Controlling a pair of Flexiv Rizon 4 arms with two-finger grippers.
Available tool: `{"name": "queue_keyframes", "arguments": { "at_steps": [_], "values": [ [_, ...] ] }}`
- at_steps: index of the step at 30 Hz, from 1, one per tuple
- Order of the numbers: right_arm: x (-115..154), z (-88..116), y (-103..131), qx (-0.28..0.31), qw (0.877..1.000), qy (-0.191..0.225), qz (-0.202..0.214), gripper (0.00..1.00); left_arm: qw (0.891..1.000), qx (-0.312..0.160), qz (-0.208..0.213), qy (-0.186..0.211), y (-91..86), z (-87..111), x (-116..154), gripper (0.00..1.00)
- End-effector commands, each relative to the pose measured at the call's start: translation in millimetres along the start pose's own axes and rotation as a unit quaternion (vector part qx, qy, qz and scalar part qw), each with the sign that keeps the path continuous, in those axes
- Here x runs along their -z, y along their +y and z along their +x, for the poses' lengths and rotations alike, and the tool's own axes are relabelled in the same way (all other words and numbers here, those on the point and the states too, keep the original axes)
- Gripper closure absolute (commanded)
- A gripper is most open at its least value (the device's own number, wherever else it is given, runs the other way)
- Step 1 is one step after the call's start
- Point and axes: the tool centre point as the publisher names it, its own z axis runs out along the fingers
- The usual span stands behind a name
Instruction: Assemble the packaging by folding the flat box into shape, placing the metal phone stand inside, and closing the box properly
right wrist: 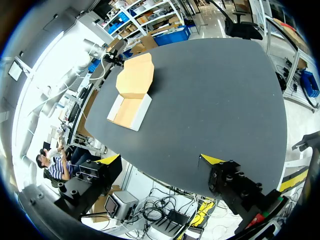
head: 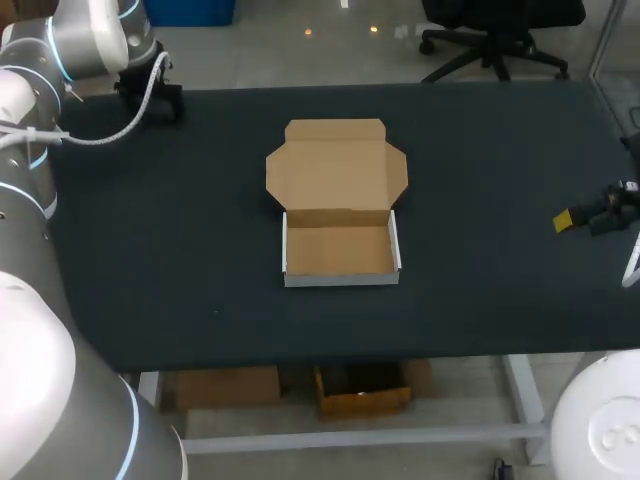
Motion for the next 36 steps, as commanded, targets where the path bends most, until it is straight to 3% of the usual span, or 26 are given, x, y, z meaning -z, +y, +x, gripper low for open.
{"name": "queue_keyframes", "arguments": {
  "at_steps": [1,27,28,30,34,35,36],
  "values": [
    [1.6,0.3,-0.5,0.0,1.0,0.001,0.0,0.0,0.991,0.0,-0.131,0.002,-10.2,-2.4,-7.2,0.15],
    [1.6,0.3,-0.5,0.0,1.0,0.001,0.0,0.0,0.991,0.005,-0.134,-0.003,-16.8,-5.3,-10.8,0.24],
    [1.6,0.3,-0.5,0.0,1.0,0.001,0.0,0.0,0.991,0.005,-0.134,-0.003,-17.0,-5.7,-11.1,0.27],
    [1.6,0.3,-0.5,0.0,1.0,0.001,0.0,0.0,0.991,0.007,-0.134,-0.004,-17.1,-6.2,-11.8,0.52],
    [1.6,0.3,-0.5,0.0,1.0,0.001,0.0,0.0,0.991,0.009,-0.134,-0.004,-16.7,-7.1,-12.1,0.73],
    [1.6,0.3,-0.5,0.0,1.0,0.001,0.0,0.0,0.991,0.009,-0.134,-0.004,-16.5,-7.4,-12.0,0.82],
    [1.6,0.3,-0.5,0.0,1.0,0.001,0.0,0.0,0.991,0.01,-0.133,-0.004,-16.2,-8.1,-11.9,0.99]
  ]
}}
